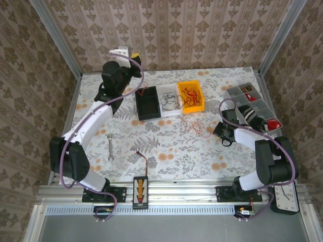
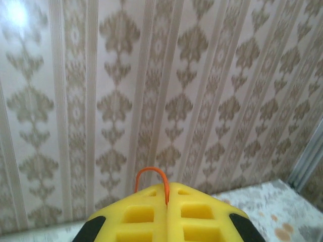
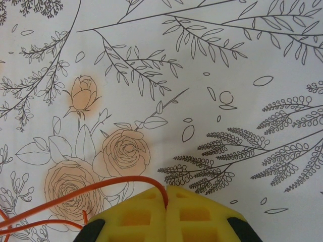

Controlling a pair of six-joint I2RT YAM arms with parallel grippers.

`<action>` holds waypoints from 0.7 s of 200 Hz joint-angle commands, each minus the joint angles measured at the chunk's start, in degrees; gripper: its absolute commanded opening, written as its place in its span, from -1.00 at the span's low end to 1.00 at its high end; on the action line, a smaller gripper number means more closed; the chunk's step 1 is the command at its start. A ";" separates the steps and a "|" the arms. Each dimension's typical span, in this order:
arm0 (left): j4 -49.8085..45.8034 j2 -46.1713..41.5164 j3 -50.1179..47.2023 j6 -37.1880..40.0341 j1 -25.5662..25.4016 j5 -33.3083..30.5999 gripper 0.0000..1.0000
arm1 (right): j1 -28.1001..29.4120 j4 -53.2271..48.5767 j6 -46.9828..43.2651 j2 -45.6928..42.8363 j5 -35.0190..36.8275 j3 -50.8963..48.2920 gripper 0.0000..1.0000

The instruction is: Untangle the cables

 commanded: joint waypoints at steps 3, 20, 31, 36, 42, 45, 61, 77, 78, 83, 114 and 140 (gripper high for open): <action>2.28 1.44 -3.89 -5.27 -0.51 0.16 -1.00 | -0.14 0.27 -0.36 -0.27 -0.93 -0.35 -0.95; 2.16 2.53 -6.21 -6.55 -0.51 -0.56 -1.00 | -0.14 0.27 -0.45 -0.27 -1.02 -0.33 -0.95; 1.53 3.73 -6.93 -6.90 -0.50 -0.53 -1.00 | -0.14 0.27 -0.51 -0.18 -1.15 -0.28 -0.95; 0.95 4.38 -6.91 -7.07 -0.48 -0.63 -1.00 | -0.14 0.23 -0.53 -0.17 -1.11 -0.22 -0.95; 0.24 5.33 -6.72 -7.27 -0.47 -0.48 -1.00 | -0.14 0.19 -0.62 -0.03 -1.19 -0.11 -0.95; -0.06 5.80 -6.55 -7.42 -0.46 -0.22 -1.00 | -0.14 0.14 -0.62 -0.01 -1.20 -0.11 -0.95; -1.44 8.69 -5.29 -8.04 -0.47 1.52 -1.00 | -0.14 -0.07 -0.71 0.19 -1.28 0.11 -0.95; -1.03 11.16 -4.55 -9.61 -0.39 3.12 -1.00 | -0.14 -0.14 -0.71 0.19 -1.29 0.15 -0.95; -0.97 11.28 -4.57 -9.73 -0.38 3.21 -1.00 | -0.14 -0.16 -0.71 0.18 -1.25 0.16 -0.95; -0.45 11.94 -4.50 -10.14 -0.38 3.72 -1.00 | -0.14 -0.10 -0.71 0.14 -1.21 0.07 -0.95; 1.43 16.11 -3.35 -12.14 -0.66 8.24 -1.00 | -0.14 -0.06 -0.56 -0.09 -1.11 -0.11 -0.95; -1.87 18.16 -0.73 -8.77 -2.43 6.98 -1.00 | -0.14 0.05 -0.62 -0.08 -1.19 -0.11 -0.95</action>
